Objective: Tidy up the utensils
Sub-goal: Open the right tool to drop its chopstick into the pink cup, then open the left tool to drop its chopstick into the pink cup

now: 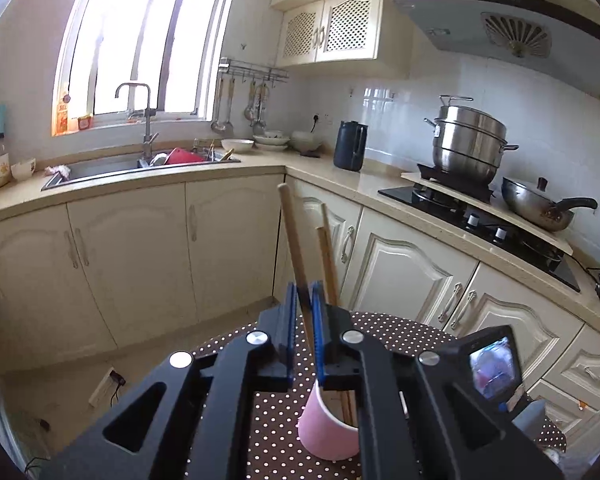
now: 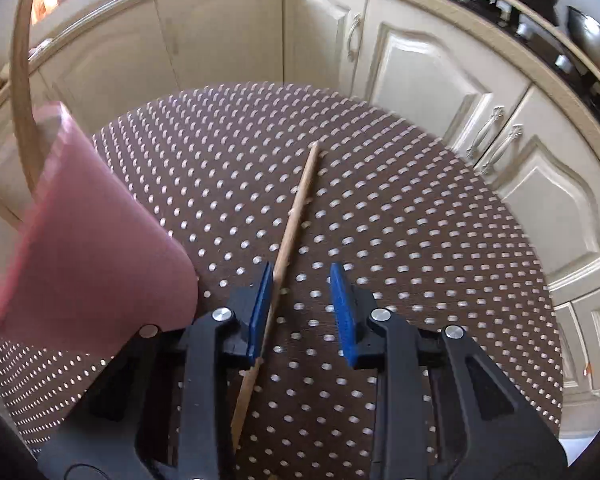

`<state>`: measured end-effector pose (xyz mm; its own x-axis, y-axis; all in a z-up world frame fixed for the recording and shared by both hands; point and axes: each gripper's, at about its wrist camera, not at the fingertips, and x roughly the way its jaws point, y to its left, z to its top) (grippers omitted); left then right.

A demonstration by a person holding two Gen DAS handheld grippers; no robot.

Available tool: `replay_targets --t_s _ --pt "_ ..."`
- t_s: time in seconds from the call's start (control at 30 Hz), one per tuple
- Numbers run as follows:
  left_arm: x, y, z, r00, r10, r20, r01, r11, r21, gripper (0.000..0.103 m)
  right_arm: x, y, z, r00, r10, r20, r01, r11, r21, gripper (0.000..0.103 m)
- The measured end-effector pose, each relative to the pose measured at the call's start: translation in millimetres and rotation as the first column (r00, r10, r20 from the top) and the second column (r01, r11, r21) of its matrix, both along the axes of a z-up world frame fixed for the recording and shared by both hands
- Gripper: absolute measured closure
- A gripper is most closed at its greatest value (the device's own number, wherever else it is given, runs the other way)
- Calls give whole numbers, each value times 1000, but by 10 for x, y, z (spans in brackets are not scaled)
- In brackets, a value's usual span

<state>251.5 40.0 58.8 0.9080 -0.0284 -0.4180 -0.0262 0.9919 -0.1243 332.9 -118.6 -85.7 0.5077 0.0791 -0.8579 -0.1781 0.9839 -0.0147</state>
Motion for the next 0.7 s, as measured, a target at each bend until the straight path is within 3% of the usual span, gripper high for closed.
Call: replay_targets --t_s 0.13,0.27,0.4,0.5,0.53,0.7 --pt "-2 40 -25 1000 -2 -5 2 1000 -2 95 -12 -10 29 1000 -6 2 6 1000 21 97" --pt "-5 76 -51 1000 0 -10 0 1000 -11 95 22 -195 34 998 -58 -28 62 990 127 97" --pt "-34 77 -58 1000 -12 -1 12 1000 -13 95 -25 -387 235 993 -119 27 112 974 199 97" --pt "-44 80 -69 1000 -22 0 22 1000 -11 88 -73 -527 478 984 -158 83 130 954 269 97" --pt "-46 87 -77 1000 -21 -1 21 1000 -10 80 -118 -579 627 976 -178 125 134 945 298 97" --pt "-106 119 -87 1000 -31 4 31 999 -28 69 -364 -676 1295 917 -240 317 107 917 385 97"
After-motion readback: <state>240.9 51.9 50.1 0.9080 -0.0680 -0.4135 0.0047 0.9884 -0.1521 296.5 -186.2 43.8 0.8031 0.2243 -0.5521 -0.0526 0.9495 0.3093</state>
